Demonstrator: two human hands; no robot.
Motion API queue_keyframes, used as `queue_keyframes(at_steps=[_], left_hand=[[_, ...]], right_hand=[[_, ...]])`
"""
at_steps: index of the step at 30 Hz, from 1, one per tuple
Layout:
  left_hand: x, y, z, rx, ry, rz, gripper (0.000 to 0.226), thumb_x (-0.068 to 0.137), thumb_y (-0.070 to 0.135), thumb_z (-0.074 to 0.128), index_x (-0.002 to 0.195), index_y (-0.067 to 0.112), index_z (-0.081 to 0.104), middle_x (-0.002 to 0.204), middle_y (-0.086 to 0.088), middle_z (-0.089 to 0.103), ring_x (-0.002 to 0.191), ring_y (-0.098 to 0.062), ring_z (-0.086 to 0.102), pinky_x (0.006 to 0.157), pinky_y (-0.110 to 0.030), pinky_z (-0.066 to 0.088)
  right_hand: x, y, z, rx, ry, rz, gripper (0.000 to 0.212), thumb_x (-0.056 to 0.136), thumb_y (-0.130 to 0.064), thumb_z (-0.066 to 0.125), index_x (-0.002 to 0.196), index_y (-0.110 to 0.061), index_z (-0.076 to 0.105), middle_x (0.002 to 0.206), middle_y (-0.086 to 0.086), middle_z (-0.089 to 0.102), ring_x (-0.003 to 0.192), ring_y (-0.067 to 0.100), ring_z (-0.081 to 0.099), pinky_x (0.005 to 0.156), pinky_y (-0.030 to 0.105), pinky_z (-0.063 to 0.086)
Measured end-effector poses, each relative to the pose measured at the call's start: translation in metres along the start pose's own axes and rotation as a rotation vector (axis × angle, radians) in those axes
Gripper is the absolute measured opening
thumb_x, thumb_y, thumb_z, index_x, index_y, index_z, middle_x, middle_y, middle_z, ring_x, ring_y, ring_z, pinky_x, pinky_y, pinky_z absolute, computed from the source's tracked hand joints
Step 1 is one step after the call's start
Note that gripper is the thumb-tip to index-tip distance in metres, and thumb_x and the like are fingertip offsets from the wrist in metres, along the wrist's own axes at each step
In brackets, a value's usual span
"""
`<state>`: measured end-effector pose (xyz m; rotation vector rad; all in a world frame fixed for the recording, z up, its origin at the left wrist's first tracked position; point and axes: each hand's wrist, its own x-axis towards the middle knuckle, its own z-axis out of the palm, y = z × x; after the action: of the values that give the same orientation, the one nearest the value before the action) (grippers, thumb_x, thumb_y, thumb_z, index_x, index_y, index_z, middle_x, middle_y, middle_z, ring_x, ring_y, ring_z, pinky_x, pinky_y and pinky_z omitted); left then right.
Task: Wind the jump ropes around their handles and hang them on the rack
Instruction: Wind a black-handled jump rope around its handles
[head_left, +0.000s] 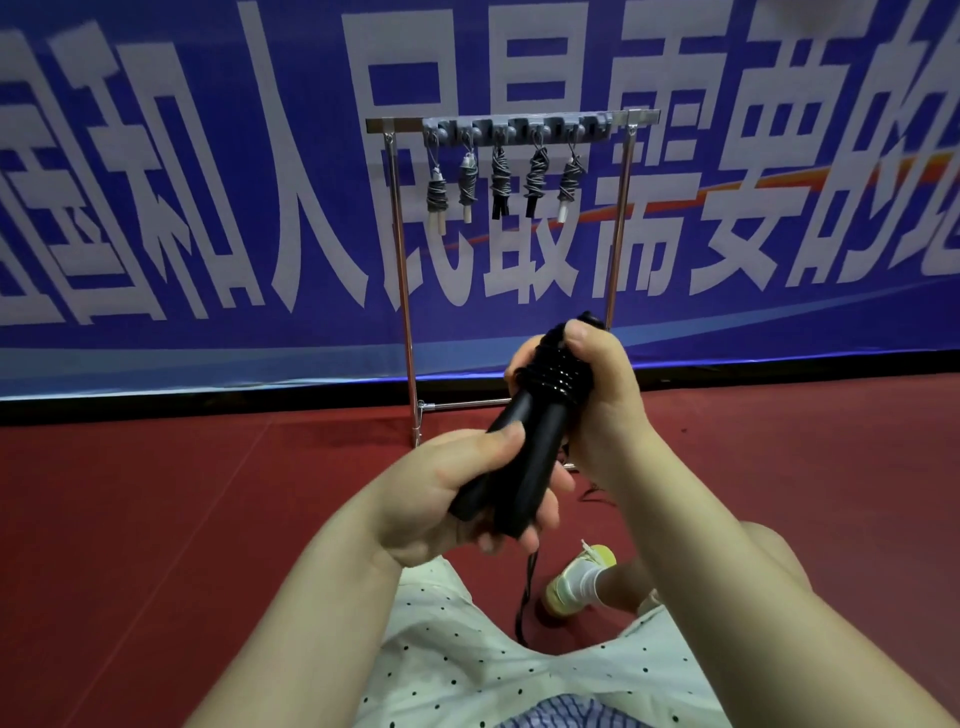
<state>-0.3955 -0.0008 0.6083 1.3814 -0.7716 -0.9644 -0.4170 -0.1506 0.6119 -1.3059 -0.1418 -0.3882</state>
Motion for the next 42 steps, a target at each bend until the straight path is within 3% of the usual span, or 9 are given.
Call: queue_keyframes(at_steps=[4,7,12,16,20,23,26,35,42], left_hand=[[0.0,-0.001,0.01,-0.189,-0.029,-0.024,0.031,0.072,0.04,0.06,0.08,0.011,0.068,0.065,-0.004,0.062,0.051,-0.016,0.059,0.042,-0.017,0.036],[-0.002,-0.004,0.017,-0.215,-0.039,0.032,0.025,0.063,0.038,0.064,0.074,0.016,0.071,0.064,-0.004,0.062,0.052,-0.016,0.059,0.044,-0.018,0.036],[-0.004,0.003,0.021,-0.188,0.028,0.102,0.02,0.062,0.034,0.066,0.072,0.018,0.073,0.065,-0.005,0.065,0.055,-0.018,0.063,0.053,-0.024,0.043],[-0.002,0.005,0.023,-0.094,0.152,0.097,0.017,0.071,0.028,0.06,0.078,0.014,0.064,0.066,-0.006,0.068,0.056,-0.02,0.066,0.049,-0.021,0.046],[0.004,0.003,0.017,0.11,0.29,0.112,0.019,0.068,0.031,0.062,0.08,0.016,0.06,0.065,-0.002,0.067,0.058,-0.018,0.067,0.059,-0.027,0.045],[0.009,0.001,0.012,0.245,0.351,0.148,0.015,0.076,0.024,0.07,0.076,0.015,0.059,0.06,0.0,0.063,0.056,-0.015,0.062,0.054,-0.022,0.042],[0.013,-0.001,0.01,0.348,0.405,0.146,0.016,0.085,0.014,0.065,0.072,0.016,0.057,0.059,0.0,0.063,0.052,-0.01,0.055,0.047,-0.015,0.036],[0.02,-0.002,0.0,0.601,0.487,0.088,0.014,0.082,0.026,0.064,0.073,0.018,0.057,0.06,0.005,0.065,0.052,-0.004,0.055,0.058,-0.025,0.04],[0.014,0.002,-0.003,0.358,0.389,0.085,0.013,0.091,0.023,0.058,0.081,0.016,0.054,0.058,0.0,0.065,0.051,-0.017,0.061,0.05,-0.022,0.039]], right_hand=[[0.002,-0.003,0.002,0.063,0.01,0.068,0.049,0.057,-0.059,0.057,0.059,-0.01,0.06,0.057,0.004,0.054,0.051,0.019,0.046,0.054,0.027,0.029],[-0.001,-0.006,0.007,0.155,-0.095,0.026,0.051,0.058,-0.058,0.069,0.061,-0.008,0.06,0.056,0.003,0.058,0.049,0.013,0.054,0.051,0.019,0.046],[-0.007,-0.012,0.009,0.217,-0.208,0.079,0.061,0.039,-0.064,0.085,0.071,-0.015,0.068,0.067,0.0,0.061,0.061,0.013,0.057,0.057,0.022,0.048],[-0.011,-0.031,-0.002,-0.248,-0.089,0.147,0.053,0.066,-0.065,0.061,0.085,-0.016,0.065,0.067,-0.003,0.065,0.068,0.018,0.06,0.068,0.031,0.042],[-0.014,-0.041,-0.003,-0.706,-0.077,0.231,0.075,0.073,-0.083,0.04,0.088,-0.017,0.072,0.088,0.011,0.073,0.084,0.03,0.068,0.084,0.044,0.05],[-0.017,-0.042,-0.001,-0.853,-0.016,0.23,0.066,0.089,-0.067,0.03,0.078,-0.013,0.067,0.057,-0.001,0.054,0.054,0.019,0.047,0.058,0.033,0.036],[-0.016,-0.037,-0.004,-0.947,0.026,0.2,0.054,0.09,-0.062,0.031,0.059,-0.018,0.037,0.049,-0.005,0.03,0.045,0.013,0.026,0.053,0.031,0.023],[-0.01,-0.004,-0.009,-0.835,0.228,0.029,0.056,0.092,-0.051,0.046,0.053,-0.016,0.028,0.047,-0.001,0.024,0.04,0.009,0.02,0.041,0.023,0.017],[-0.009,0.008,-0.005,-0.501,0.177,0.03,0.059,0.079,-0.064,0.048,0.066,-0.007,0.048,0.048,0.0,0.027,0.044,0.015,0.024,0.045,0.026,0.021]])
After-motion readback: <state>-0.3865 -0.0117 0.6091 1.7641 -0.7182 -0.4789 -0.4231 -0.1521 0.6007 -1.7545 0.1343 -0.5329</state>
